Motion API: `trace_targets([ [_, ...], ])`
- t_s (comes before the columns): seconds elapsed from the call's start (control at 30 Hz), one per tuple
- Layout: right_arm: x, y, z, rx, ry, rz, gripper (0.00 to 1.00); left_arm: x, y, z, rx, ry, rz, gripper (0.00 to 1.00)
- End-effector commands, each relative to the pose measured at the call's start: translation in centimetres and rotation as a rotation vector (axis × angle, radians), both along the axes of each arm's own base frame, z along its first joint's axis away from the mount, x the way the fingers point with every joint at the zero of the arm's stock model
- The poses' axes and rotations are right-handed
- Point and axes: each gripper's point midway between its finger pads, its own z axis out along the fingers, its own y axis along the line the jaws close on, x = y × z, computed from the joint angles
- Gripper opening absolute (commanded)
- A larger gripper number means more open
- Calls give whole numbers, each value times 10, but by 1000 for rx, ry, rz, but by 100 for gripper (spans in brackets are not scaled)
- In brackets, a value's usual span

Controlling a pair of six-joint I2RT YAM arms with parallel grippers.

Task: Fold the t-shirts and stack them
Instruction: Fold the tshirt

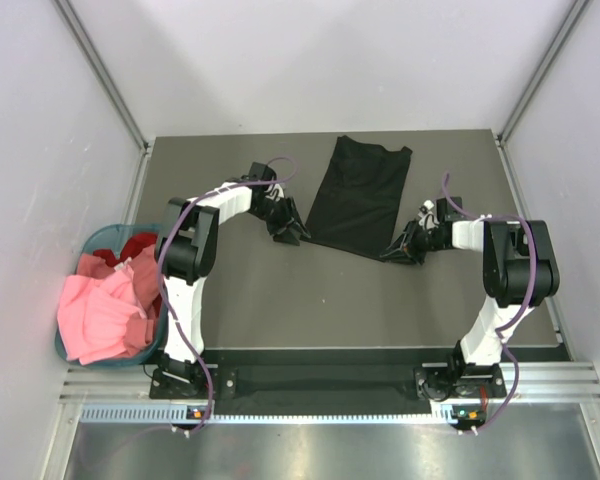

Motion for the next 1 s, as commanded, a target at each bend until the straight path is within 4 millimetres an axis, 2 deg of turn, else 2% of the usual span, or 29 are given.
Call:
trace_targets([
  [0.0, -5, -9, -17, -65, 10, -7, 22, 2, 2, -12, 34, 4, 31, 48],
  [0.43, -13, -9, -16, -61, 18, -3, 24, 19, 3, -21, 63, -30, 71, 45],
  [0.6, -13, -7, -17, -51, 21, 0, 28, 20, 2, -23, 59, -34, 68, 38],
  [0.77, -11, -6, -18, -40, 28, -15, 28, 19, 4, -26, 69, -40, 49, 32],
  [0.9, -10, -5, -21, -32, 32, -25, 23, 17, 5, -28, 71, -41, 28, 23],
  [0.93, -10, -5, -22, -30, 34, -26, 22, 17, 5, -27, 71, -51, 19, 18],
  [0.97, -9, -4, -21, -24, 31, -27, 15, 17, 5, -29, 74, -48, 14, 13],
])
